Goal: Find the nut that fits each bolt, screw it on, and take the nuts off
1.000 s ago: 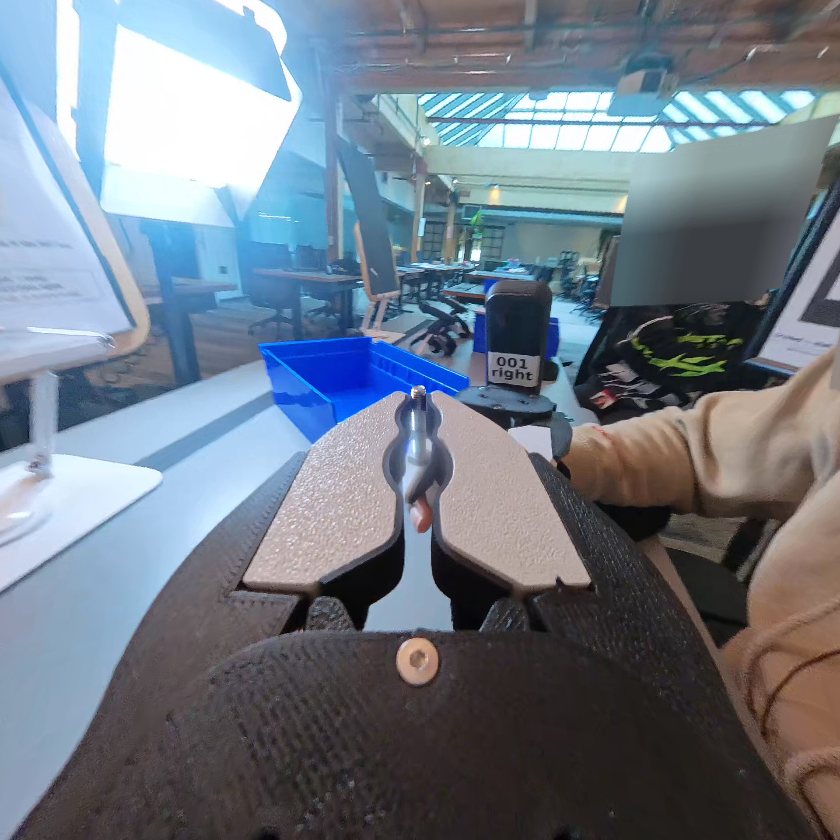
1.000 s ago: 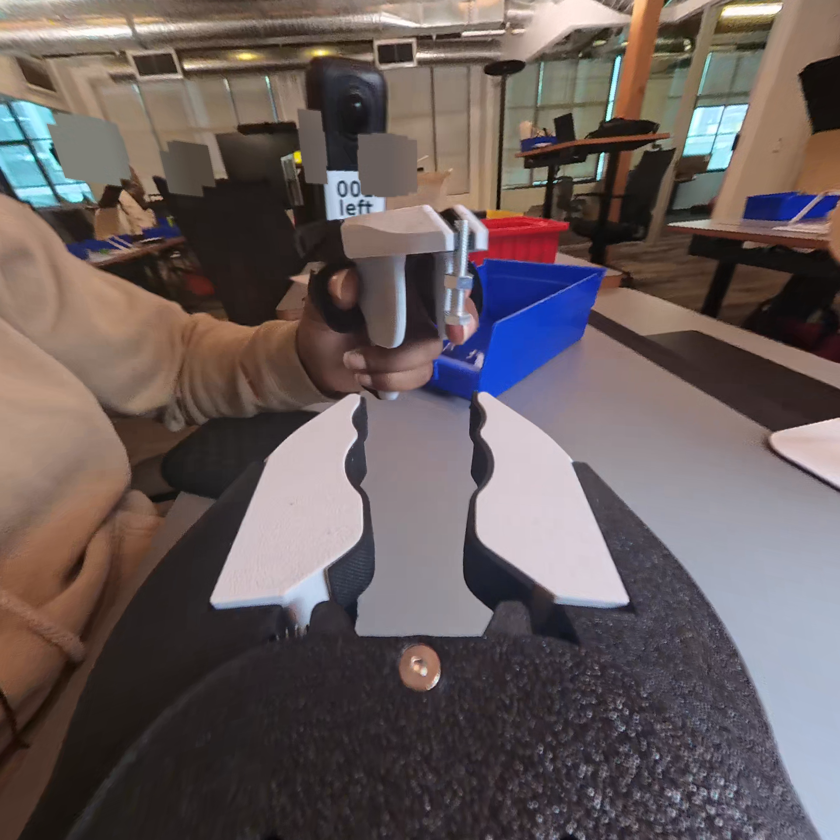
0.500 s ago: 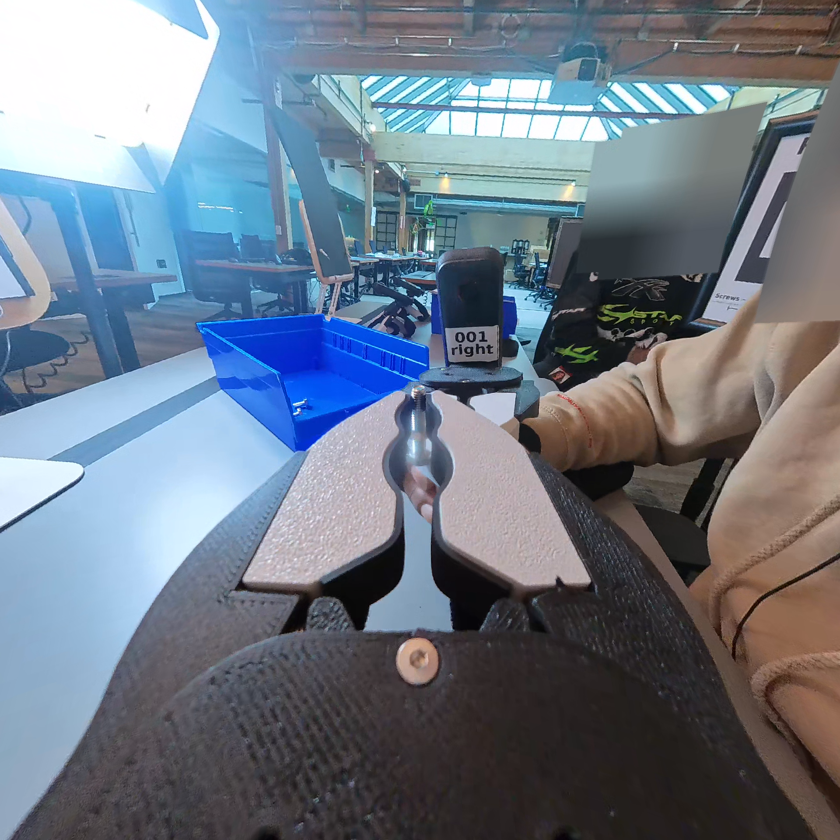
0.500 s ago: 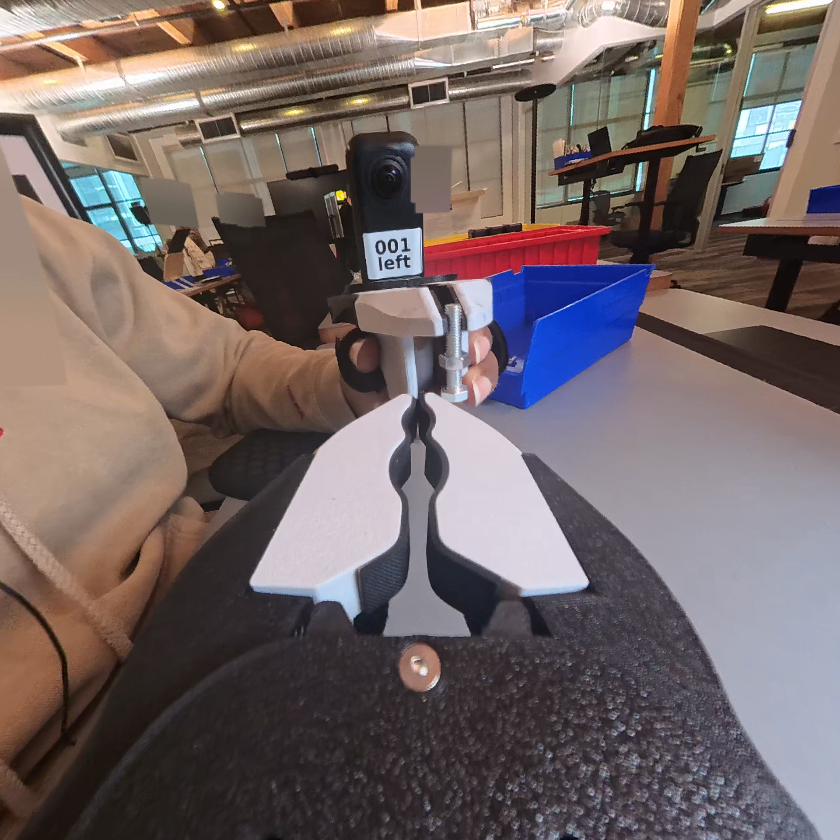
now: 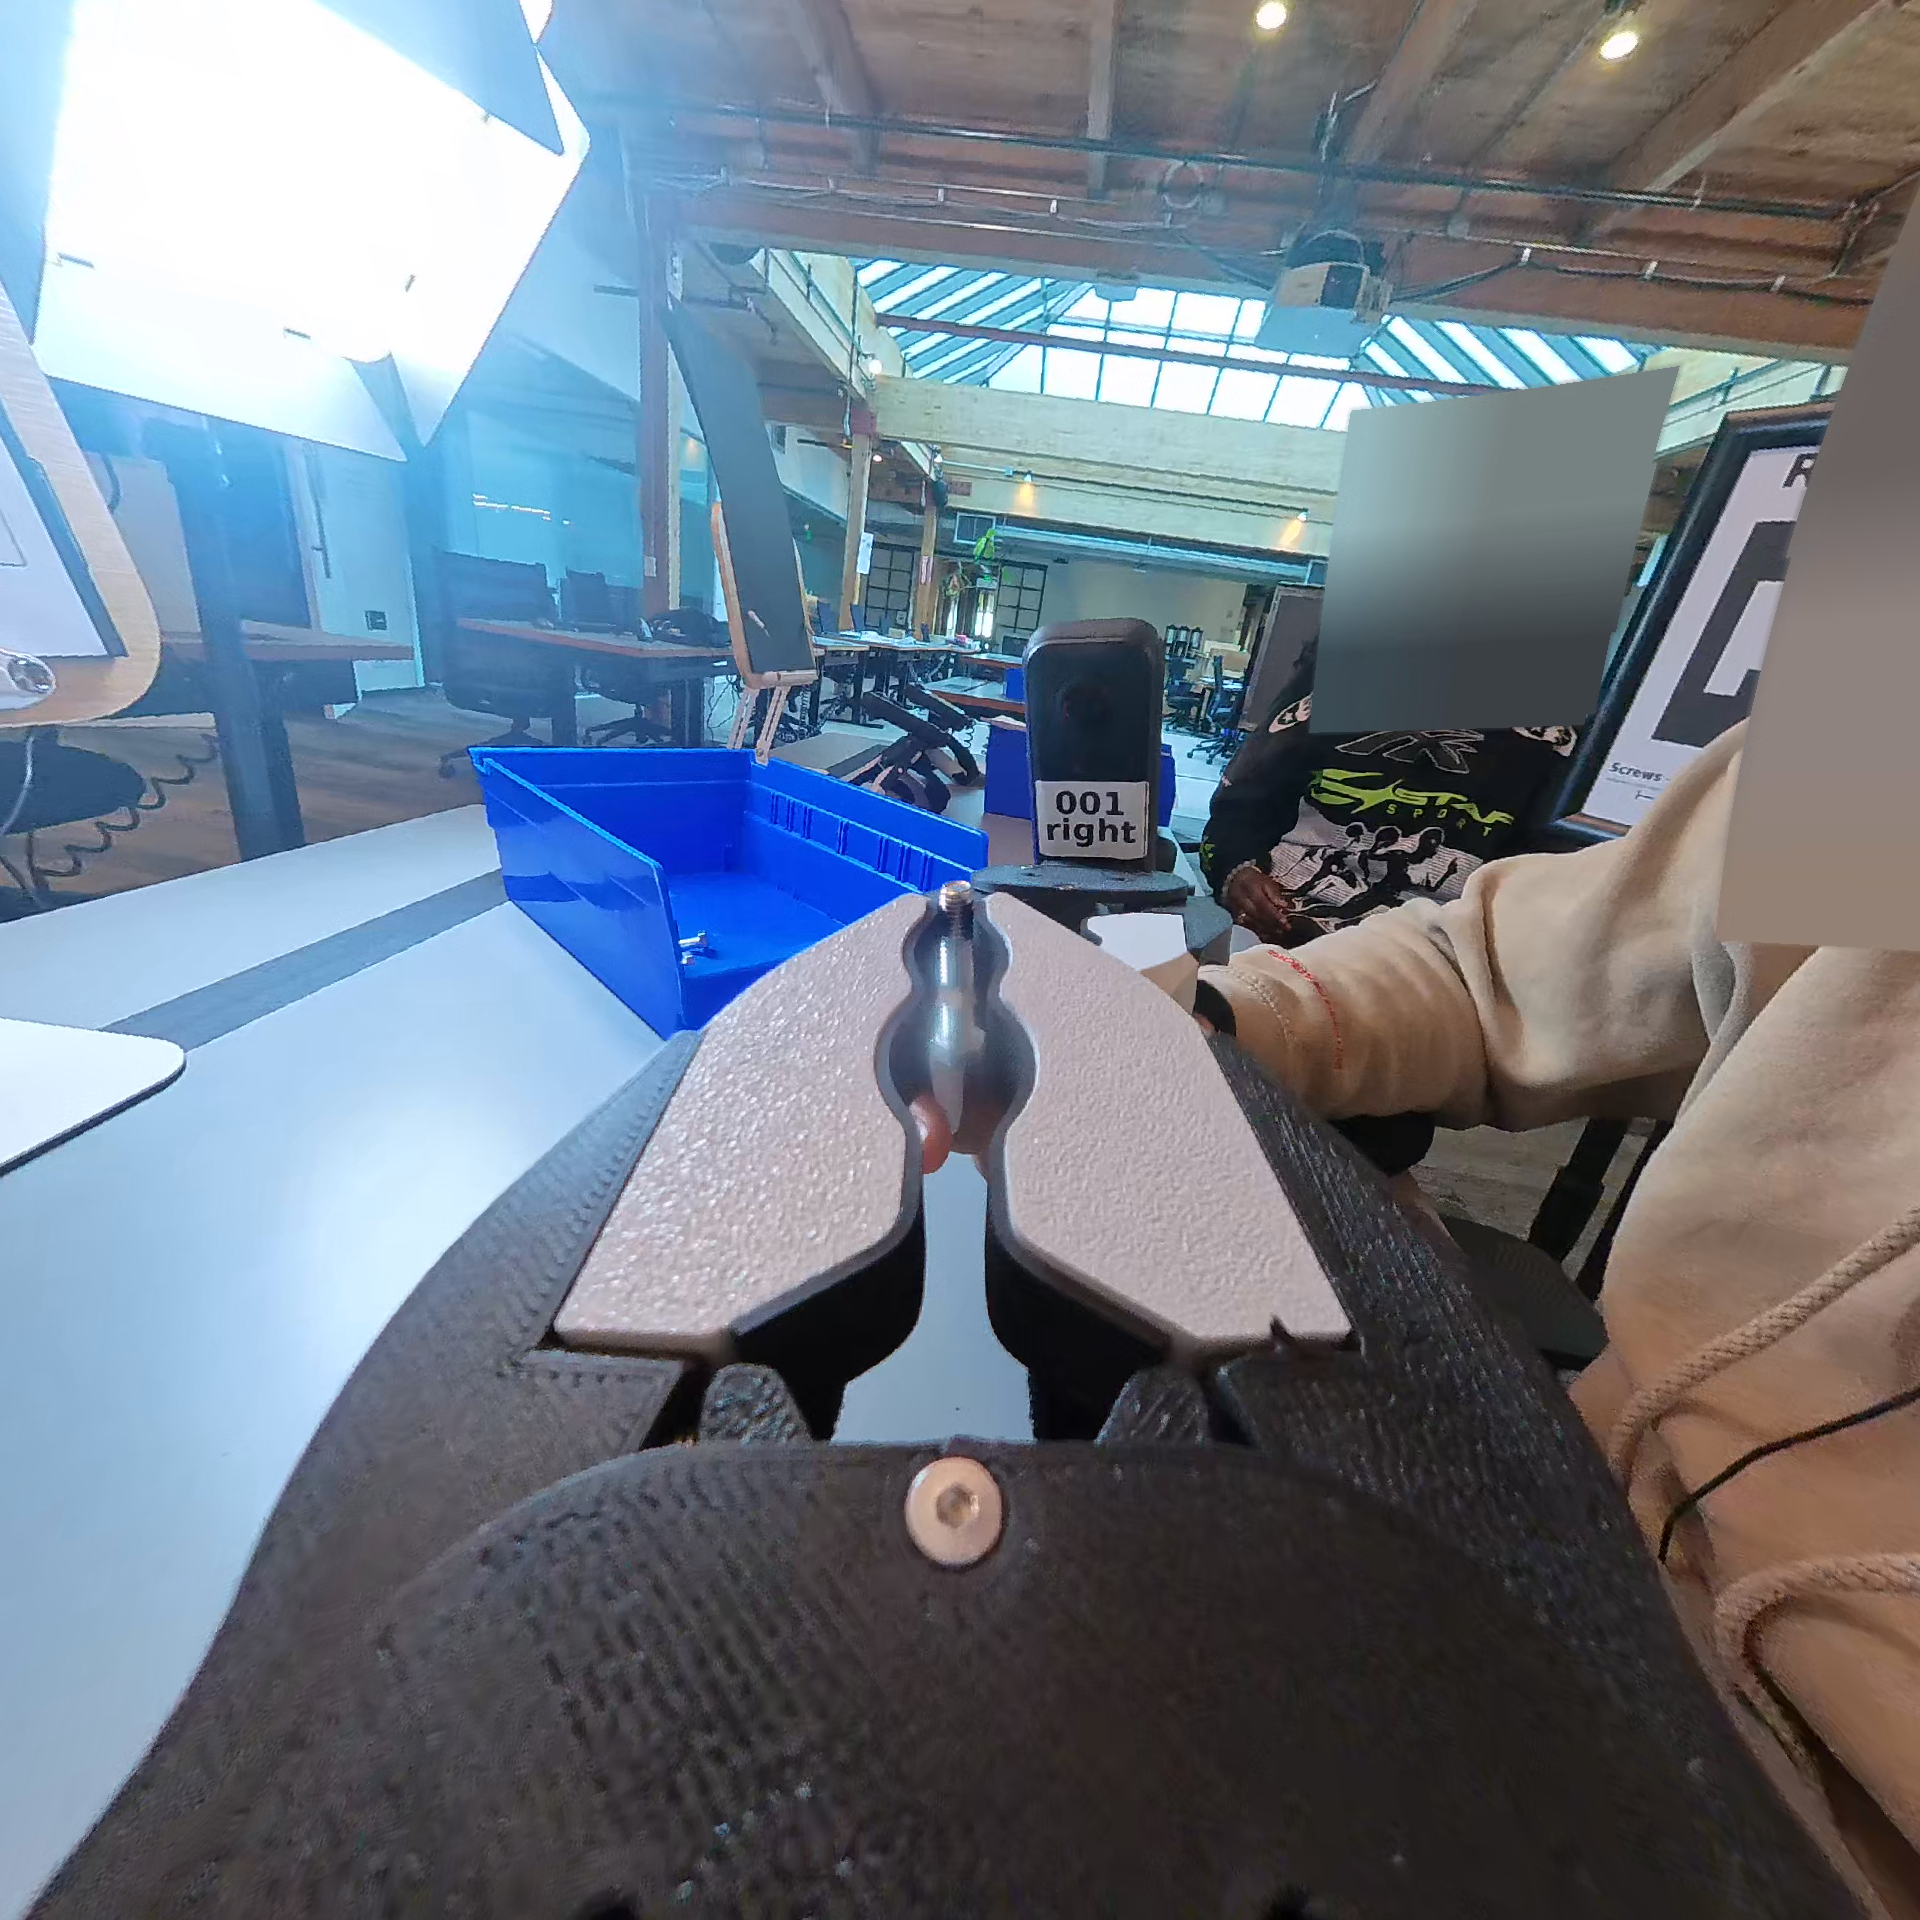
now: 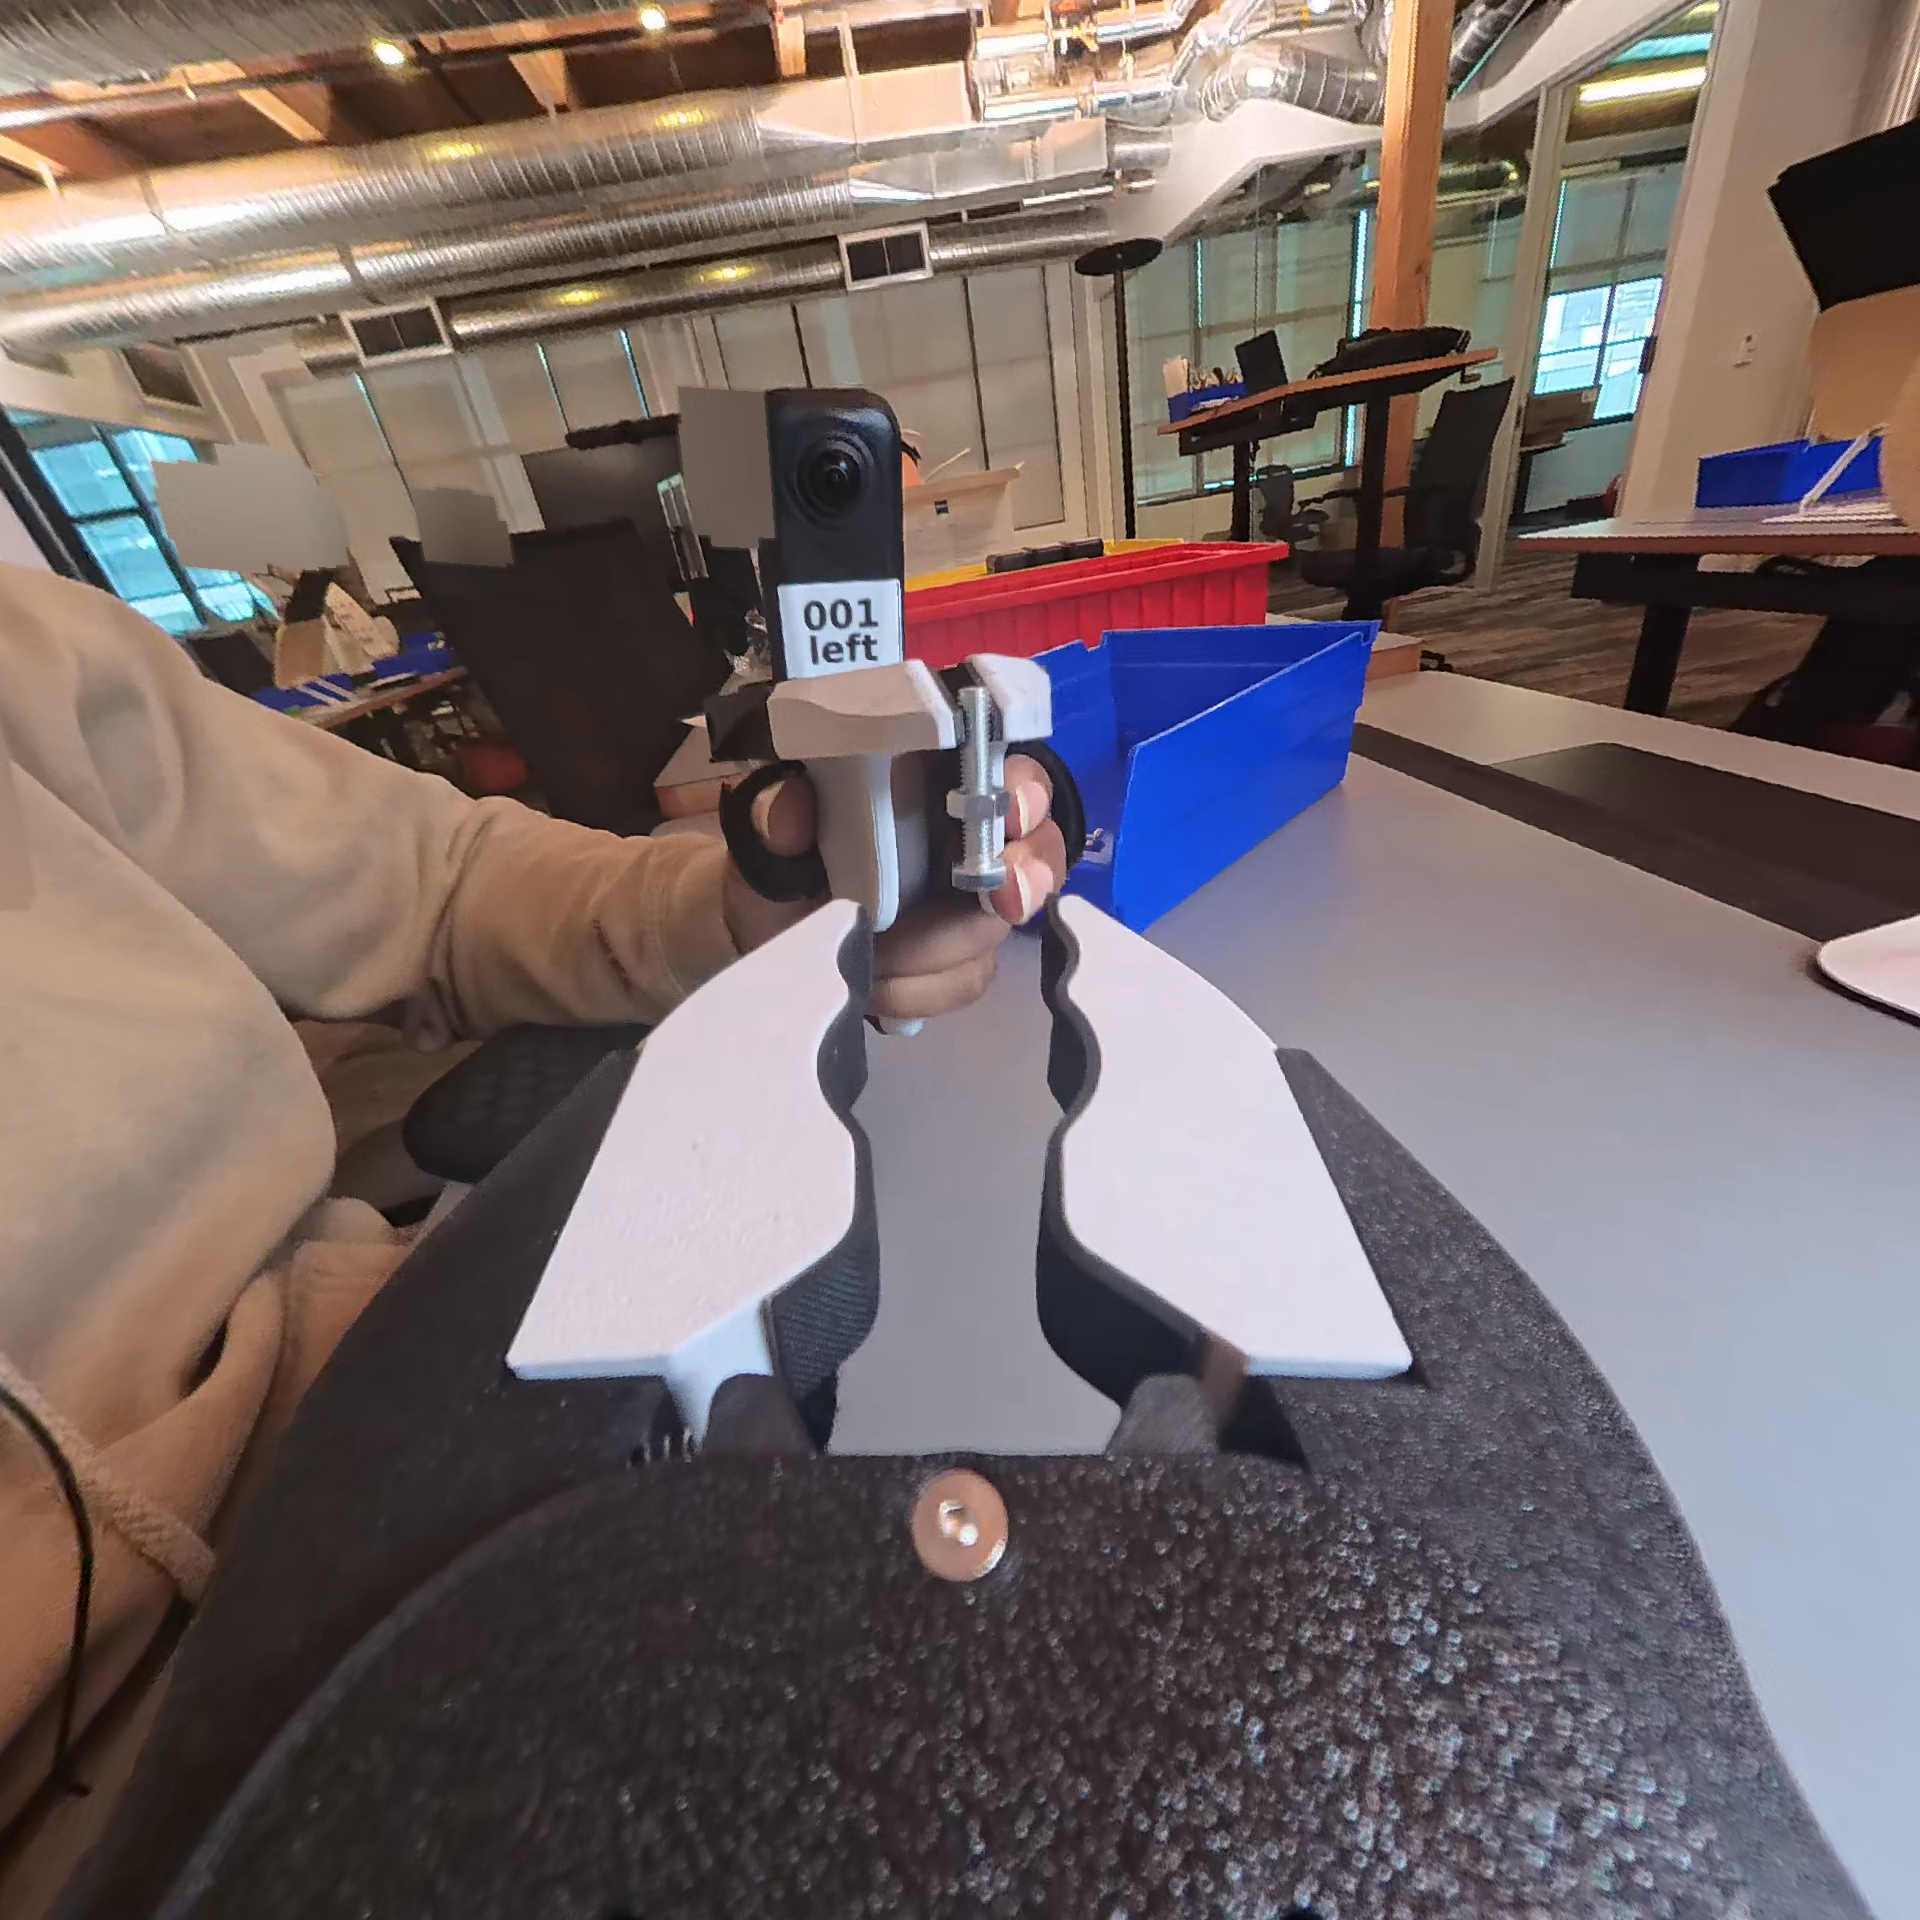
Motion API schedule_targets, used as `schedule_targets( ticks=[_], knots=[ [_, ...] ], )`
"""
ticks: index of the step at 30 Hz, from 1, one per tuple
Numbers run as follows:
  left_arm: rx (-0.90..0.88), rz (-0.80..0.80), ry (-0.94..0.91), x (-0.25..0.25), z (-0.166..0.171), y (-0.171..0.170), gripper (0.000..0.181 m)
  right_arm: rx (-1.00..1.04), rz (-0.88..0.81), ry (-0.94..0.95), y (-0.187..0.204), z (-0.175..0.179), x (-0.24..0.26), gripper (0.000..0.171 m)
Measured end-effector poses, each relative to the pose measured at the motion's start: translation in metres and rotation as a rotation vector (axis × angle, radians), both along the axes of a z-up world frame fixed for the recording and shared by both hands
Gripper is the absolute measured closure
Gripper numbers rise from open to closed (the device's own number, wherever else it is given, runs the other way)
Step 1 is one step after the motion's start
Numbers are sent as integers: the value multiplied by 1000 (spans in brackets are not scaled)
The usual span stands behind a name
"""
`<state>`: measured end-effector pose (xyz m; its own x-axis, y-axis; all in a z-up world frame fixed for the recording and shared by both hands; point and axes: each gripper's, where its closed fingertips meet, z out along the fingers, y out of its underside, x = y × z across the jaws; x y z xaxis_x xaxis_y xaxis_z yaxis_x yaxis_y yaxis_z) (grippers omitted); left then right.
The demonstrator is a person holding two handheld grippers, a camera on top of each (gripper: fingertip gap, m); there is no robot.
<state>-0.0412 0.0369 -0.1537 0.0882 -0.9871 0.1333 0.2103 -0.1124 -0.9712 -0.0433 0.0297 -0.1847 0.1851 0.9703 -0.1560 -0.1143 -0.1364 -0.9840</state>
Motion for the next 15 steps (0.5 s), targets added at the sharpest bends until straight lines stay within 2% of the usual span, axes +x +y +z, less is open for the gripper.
schedule_targets(
  ticks=[4, 7, 15],
  knots=[
    [6, -25, 13, 5, -5, -5, 176, -22, 3, 10, -1, 0, -4, 143],
    [13, -36, 25, 8, -7, -9, 176, 5, -14, -14, -1, -4, -5, 161],
    [31, -11, 40, 10, -9, -7, 176, 35, -27, -39, 1, -6, -2, 161]
  ],
)
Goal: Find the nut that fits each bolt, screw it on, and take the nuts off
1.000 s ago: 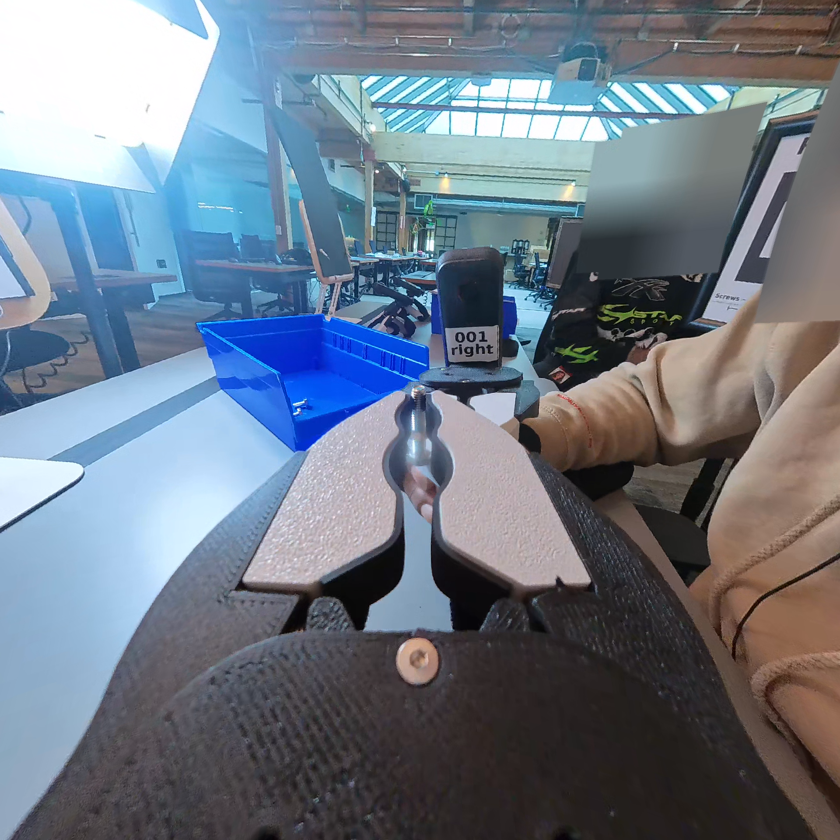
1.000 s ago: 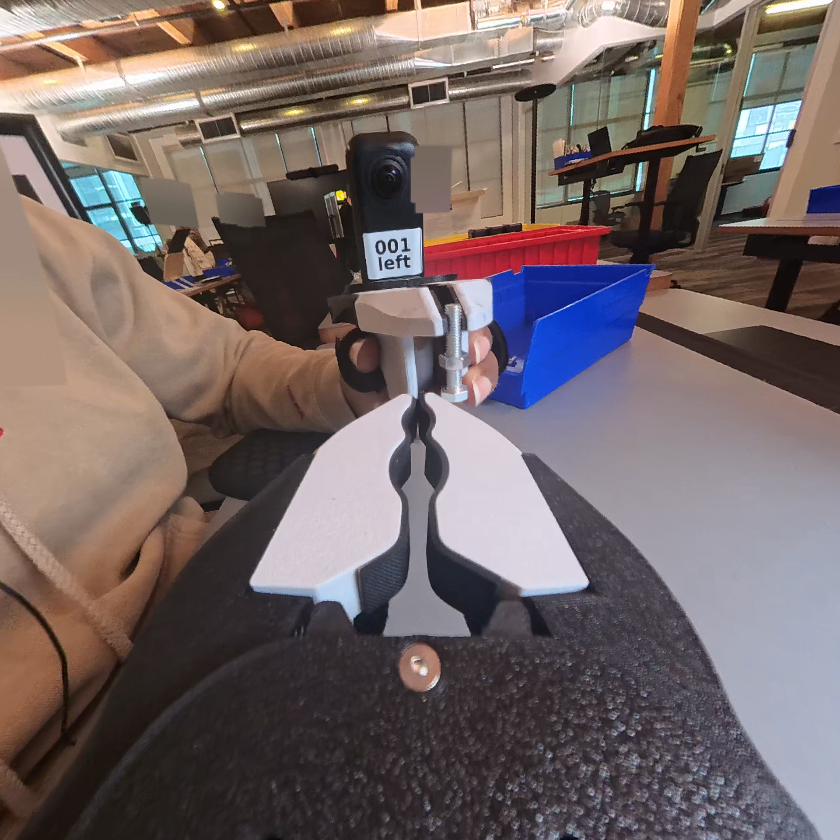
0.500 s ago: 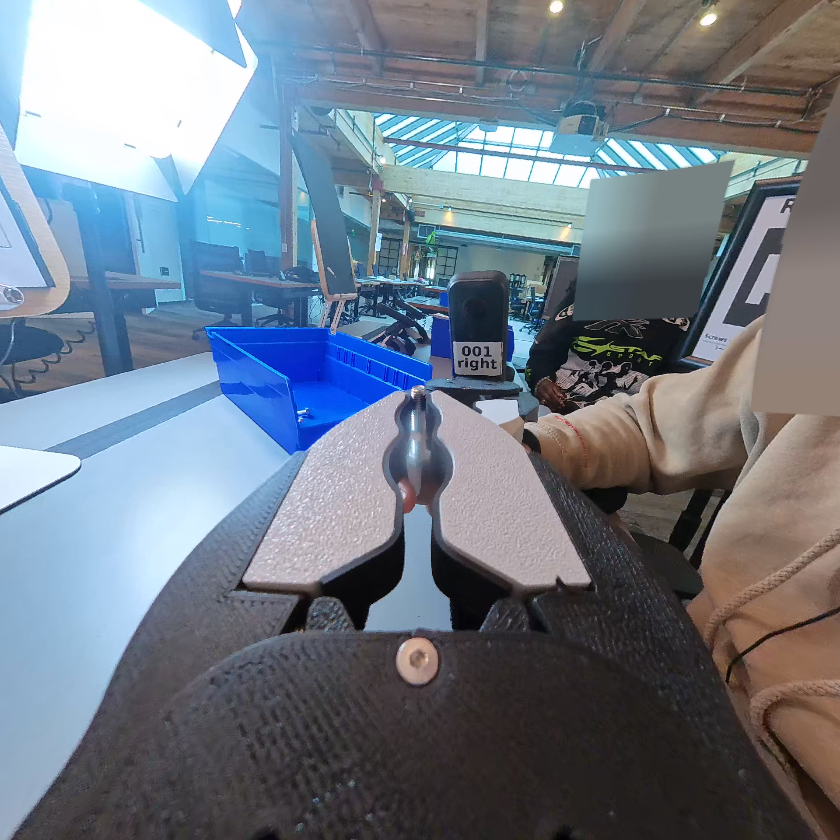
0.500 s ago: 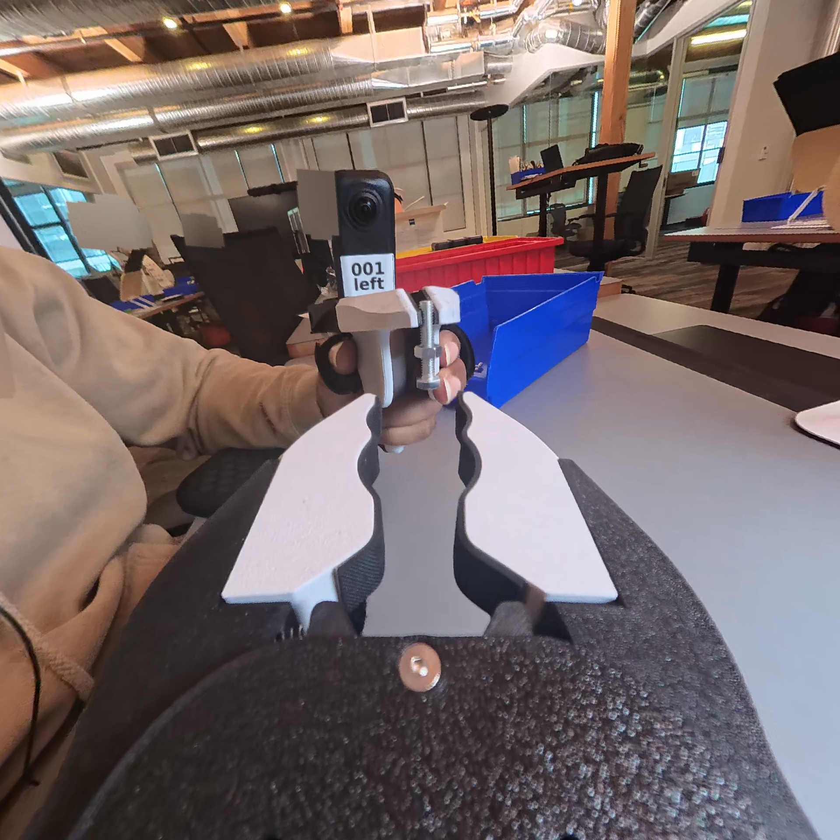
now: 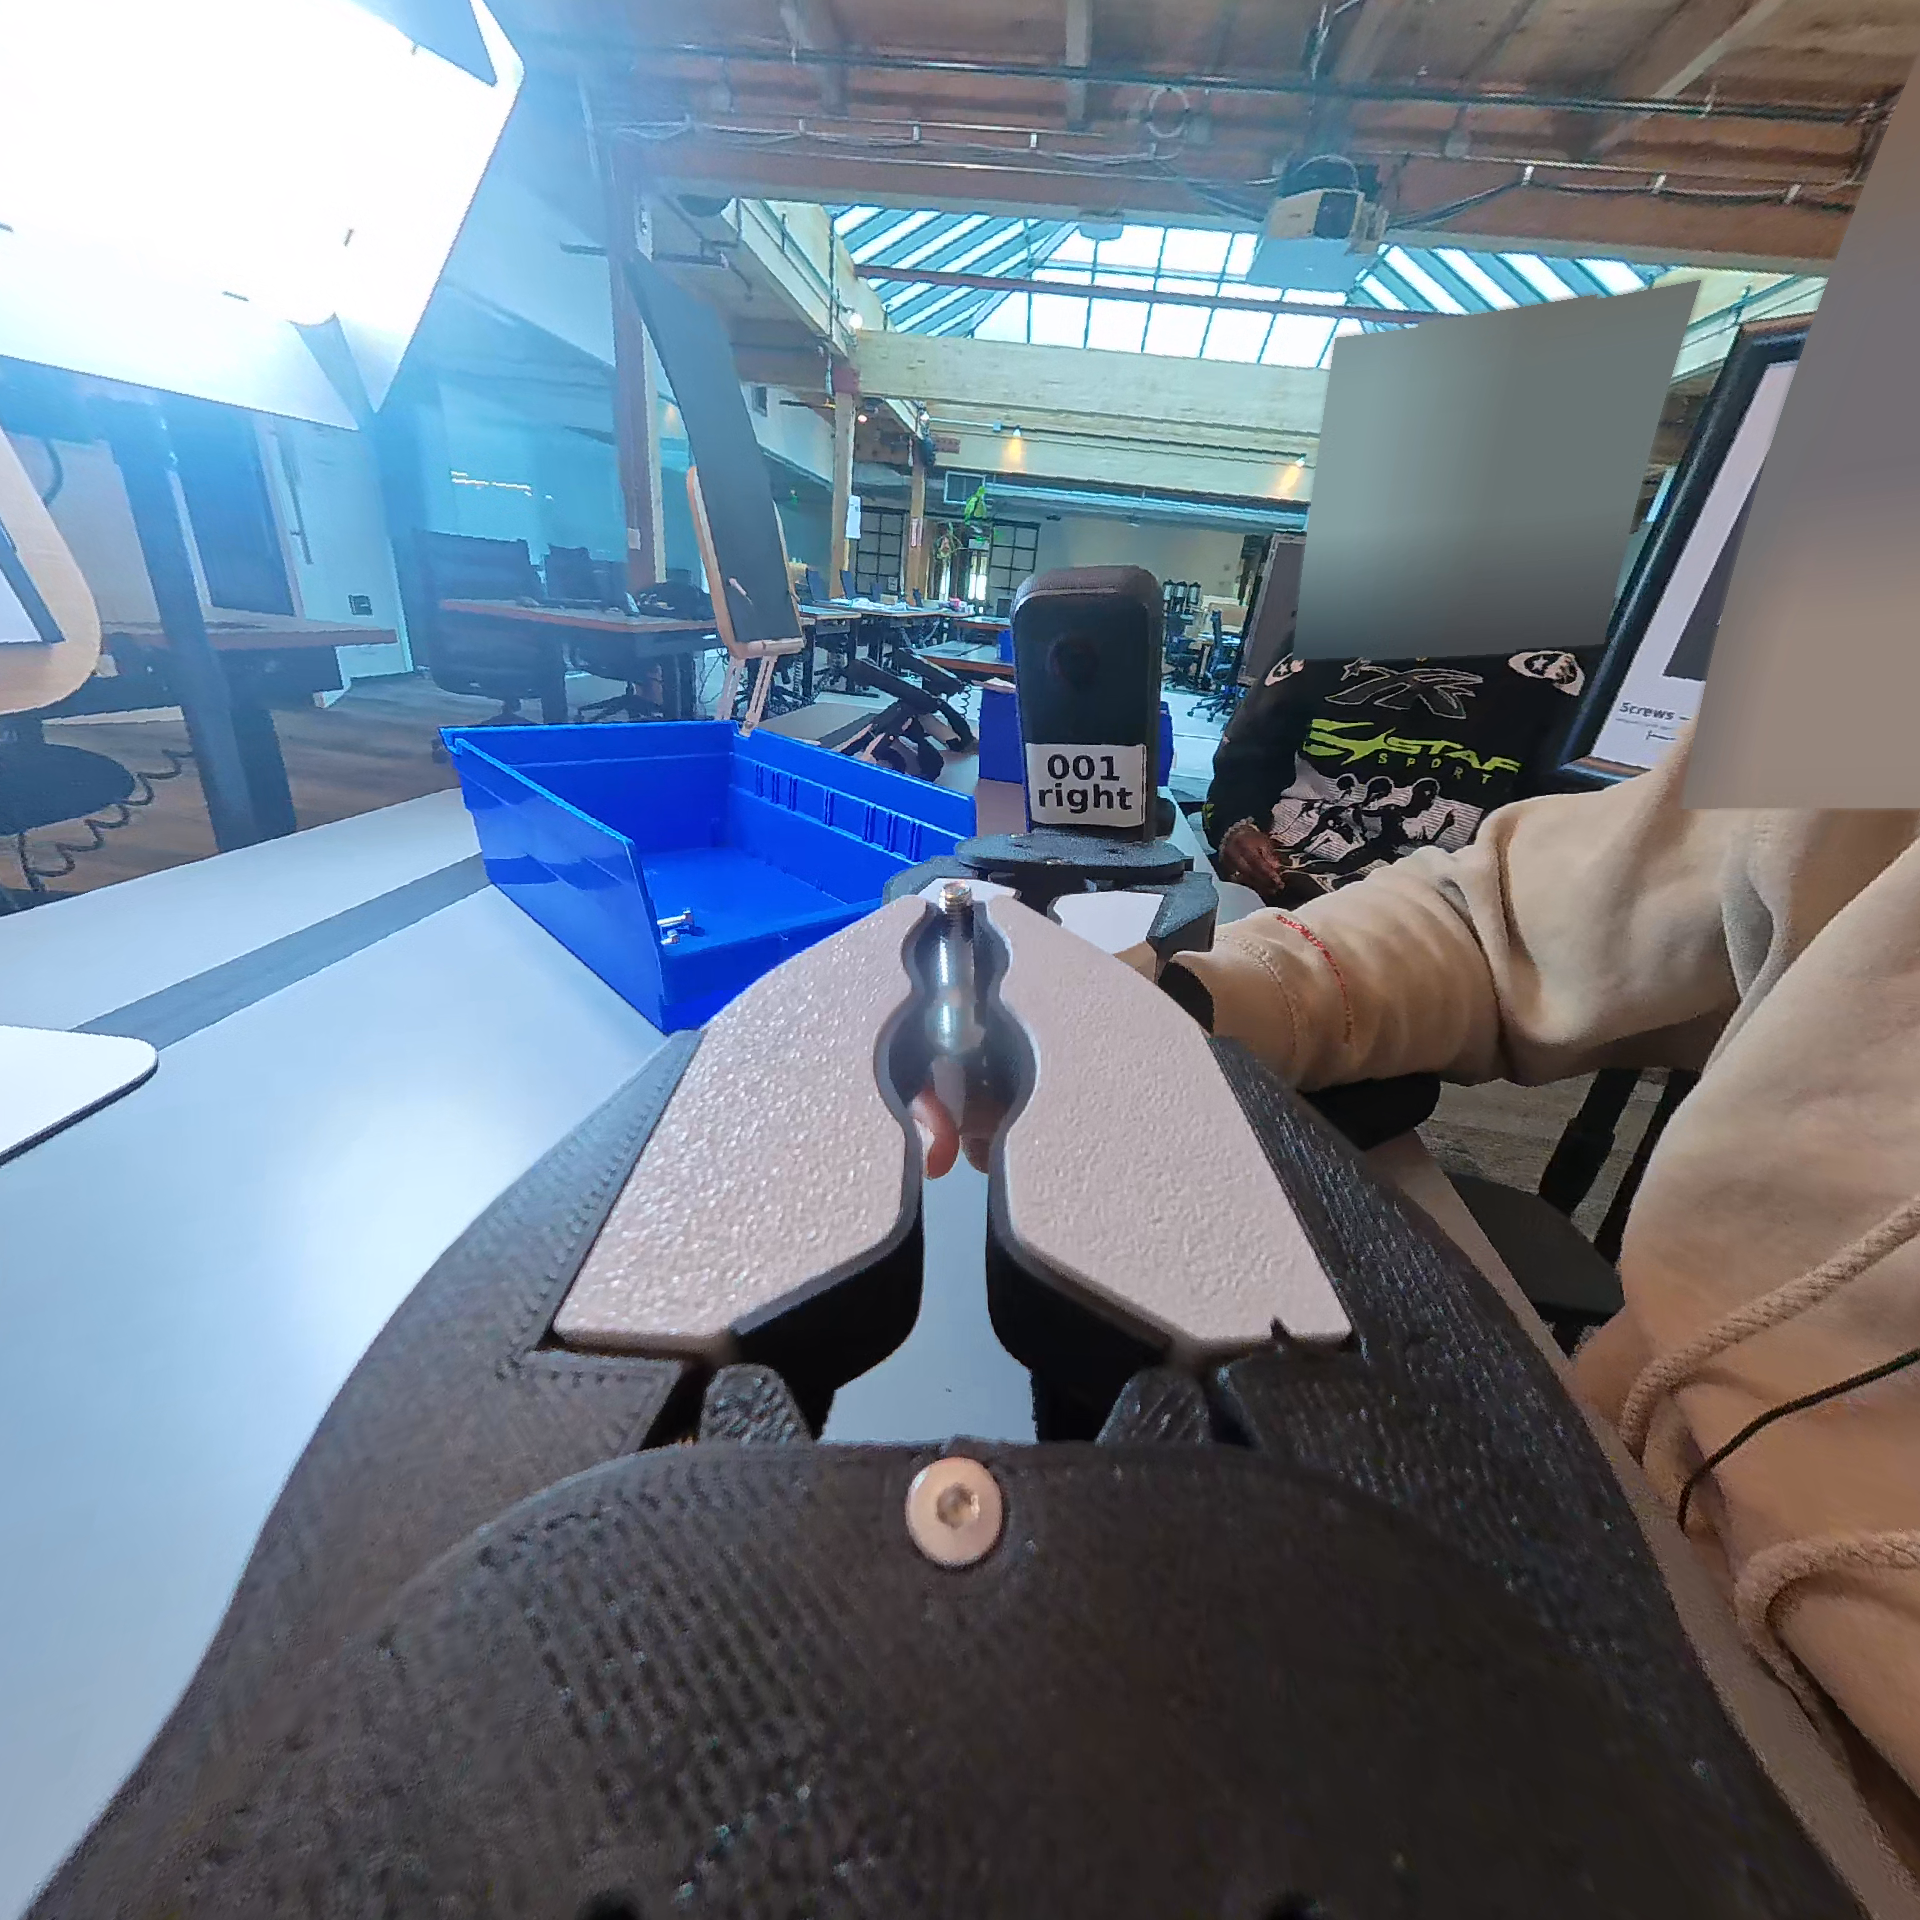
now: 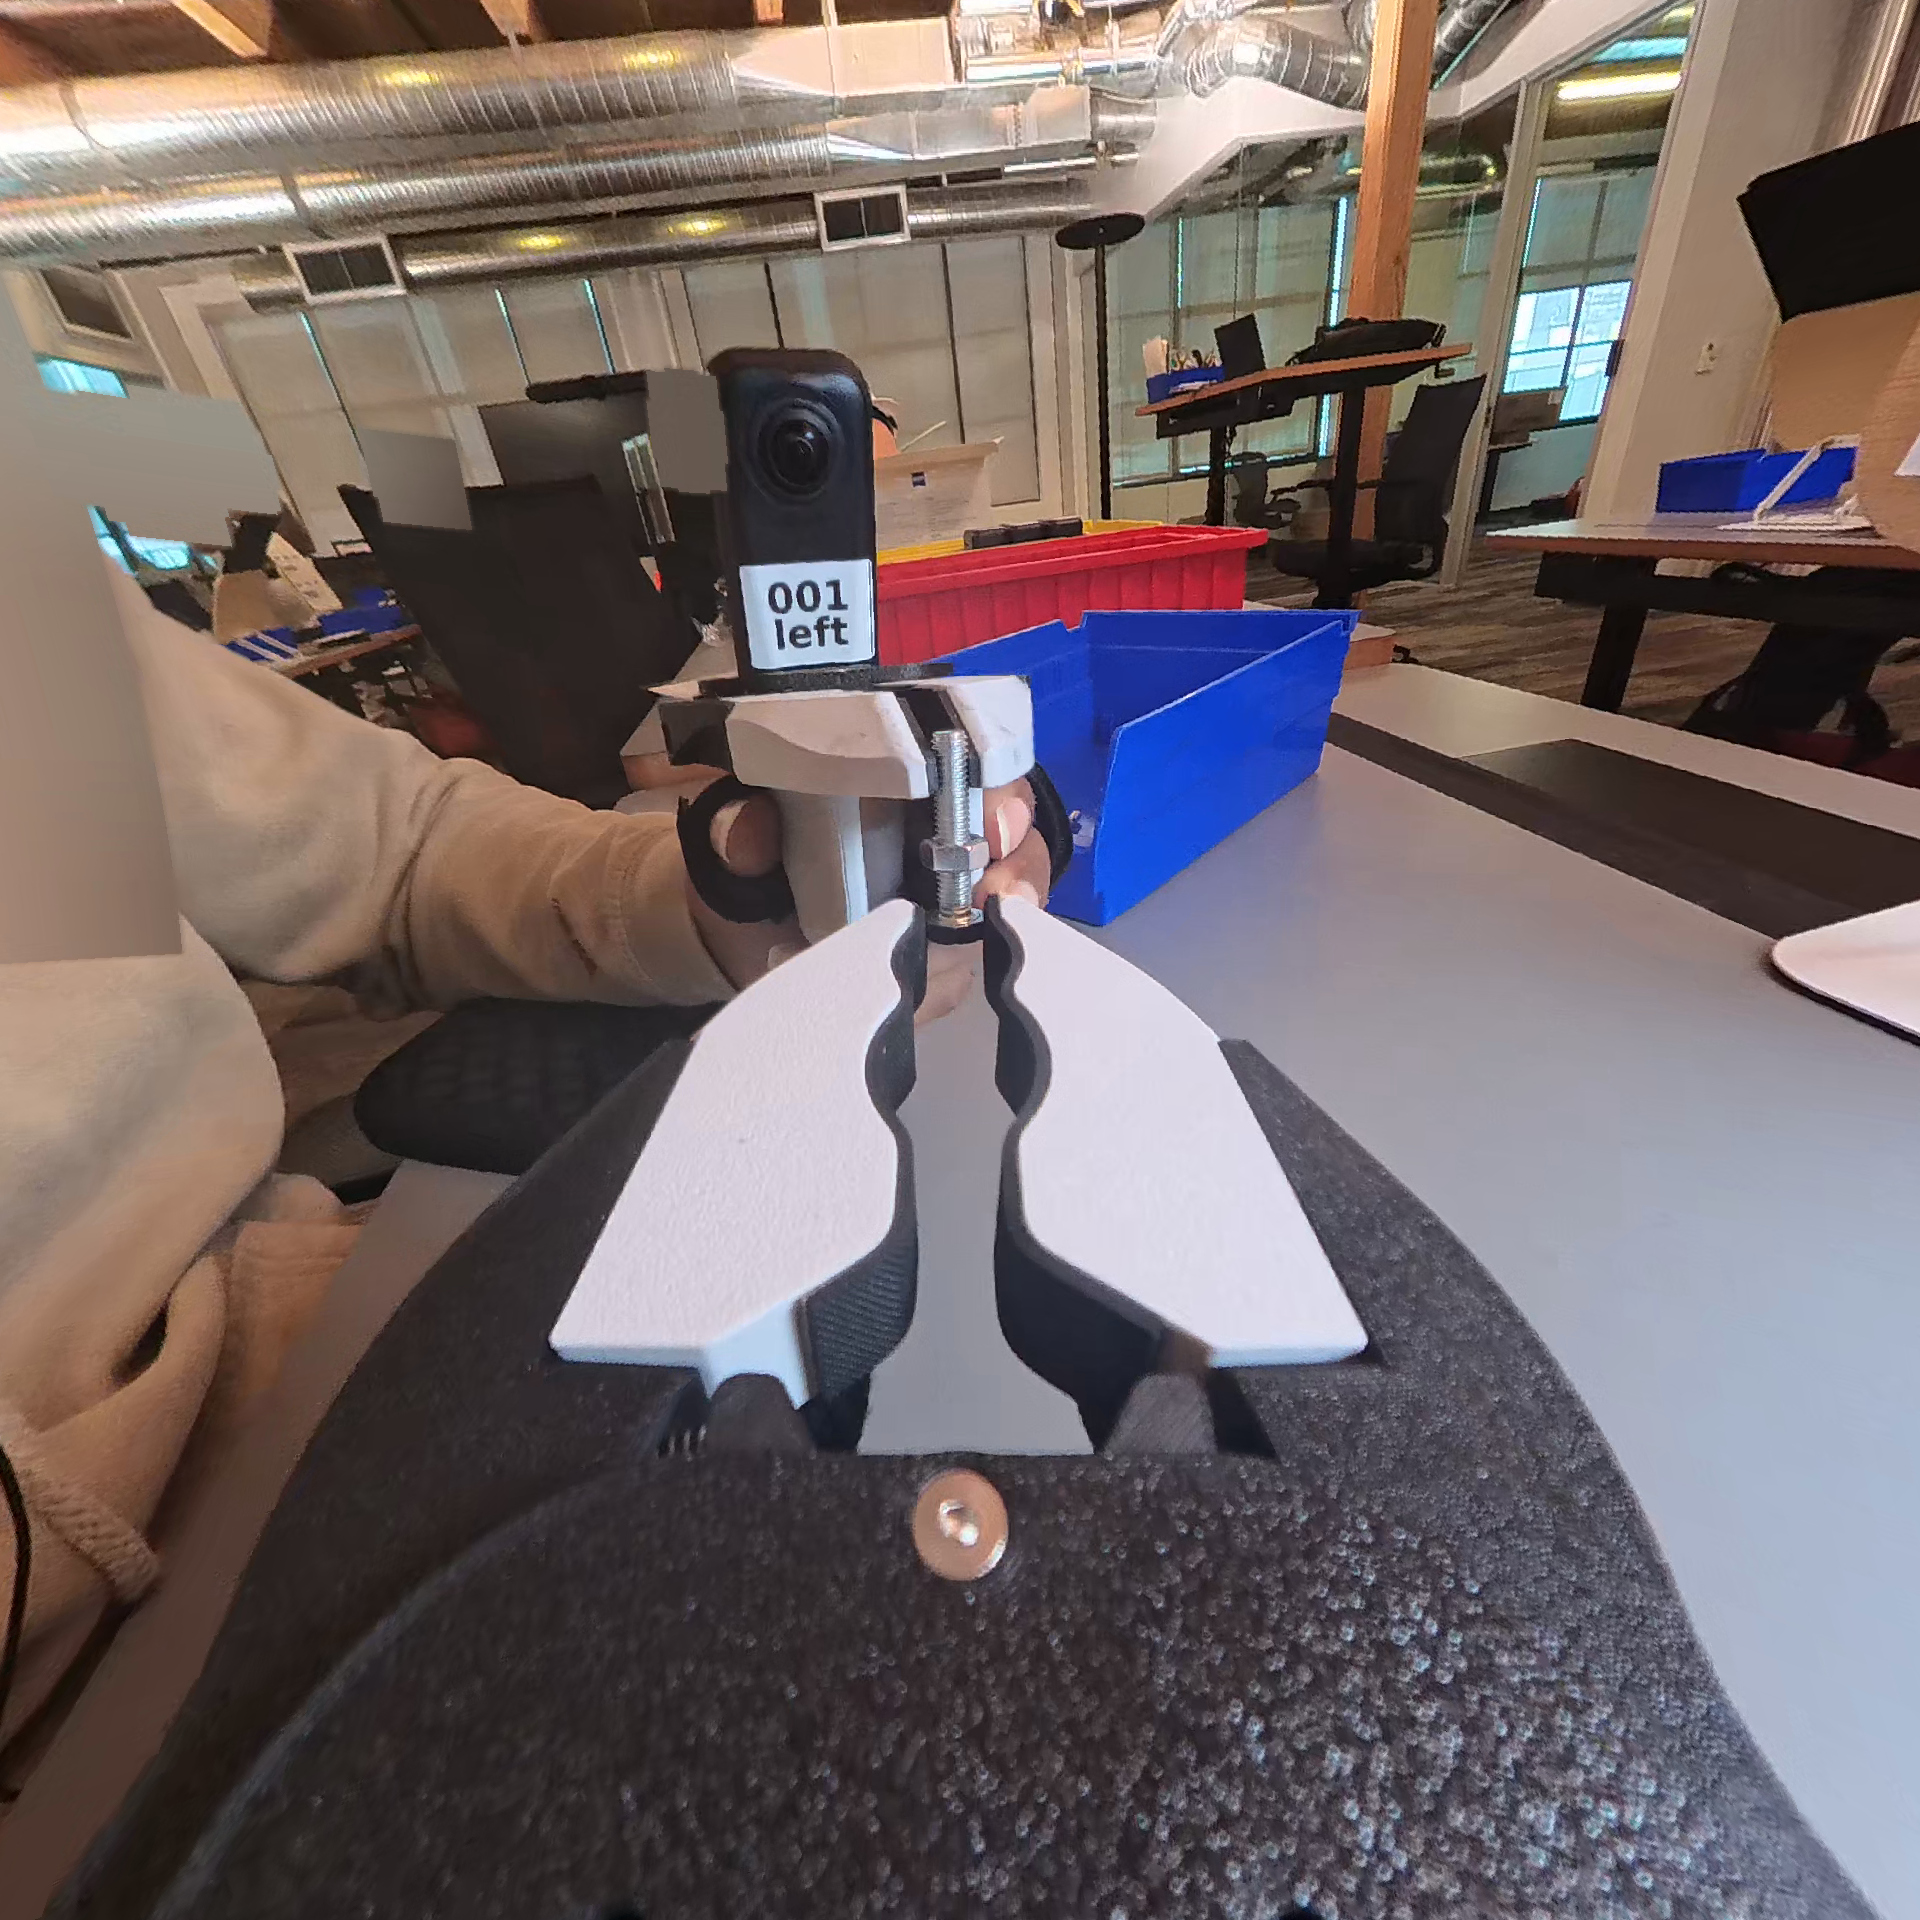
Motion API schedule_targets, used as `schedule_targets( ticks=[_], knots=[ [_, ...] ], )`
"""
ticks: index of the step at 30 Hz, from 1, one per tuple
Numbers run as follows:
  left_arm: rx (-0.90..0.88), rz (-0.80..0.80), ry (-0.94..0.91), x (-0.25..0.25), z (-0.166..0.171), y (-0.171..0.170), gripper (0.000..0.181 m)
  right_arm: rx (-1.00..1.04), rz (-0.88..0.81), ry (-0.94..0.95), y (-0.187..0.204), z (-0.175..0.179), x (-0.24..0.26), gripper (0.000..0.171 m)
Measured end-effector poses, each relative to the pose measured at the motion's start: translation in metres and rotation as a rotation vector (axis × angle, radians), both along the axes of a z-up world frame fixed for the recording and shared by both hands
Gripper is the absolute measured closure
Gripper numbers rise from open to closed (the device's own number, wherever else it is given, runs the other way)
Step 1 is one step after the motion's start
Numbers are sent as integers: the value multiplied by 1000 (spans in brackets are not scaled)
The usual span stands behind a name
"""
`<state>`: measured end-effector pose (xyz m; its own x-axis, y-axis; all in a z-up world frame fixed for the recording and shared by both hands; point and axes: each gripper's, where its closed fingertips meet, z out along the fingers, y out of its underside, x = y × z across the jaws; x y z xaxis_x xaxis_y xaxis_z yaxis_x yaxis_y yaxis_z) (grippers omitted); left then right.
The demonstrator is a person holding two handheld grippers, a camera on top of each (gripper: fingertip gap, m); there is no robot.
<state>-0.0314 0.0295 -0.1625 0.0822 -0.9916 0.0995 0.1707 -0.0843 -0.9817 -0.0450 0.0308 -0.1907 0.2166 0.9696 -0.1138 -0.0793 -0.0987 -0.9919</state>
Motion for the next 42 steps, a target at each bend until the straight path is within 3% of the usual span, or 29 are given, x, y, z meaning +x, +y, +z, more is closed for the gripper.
schedule_targets(
  ticks=[4, 9, 33, 37, 42],
  knots=[
    [10, -6, 13, 2, -2, -1, 161, 13, 2, -9, 1, -1, 4, 161],
    [16, -11, 50, 4, -8, -2, 175, 18, 26, -76, -1, -14, -1, 161],
    [87, 64, 68, 6, -3, -4, 176, -1, 12, -44, -2, -9, -2, 161],
    [36, 64, 52, 0, -2, 2, 152, -18, -12, 9, 3, -2, 3, 161],
    [-25, -2, 80, 2, -12, -2, 147, 1, -11, -12, 2, -5, 1, 161]
  ],
)
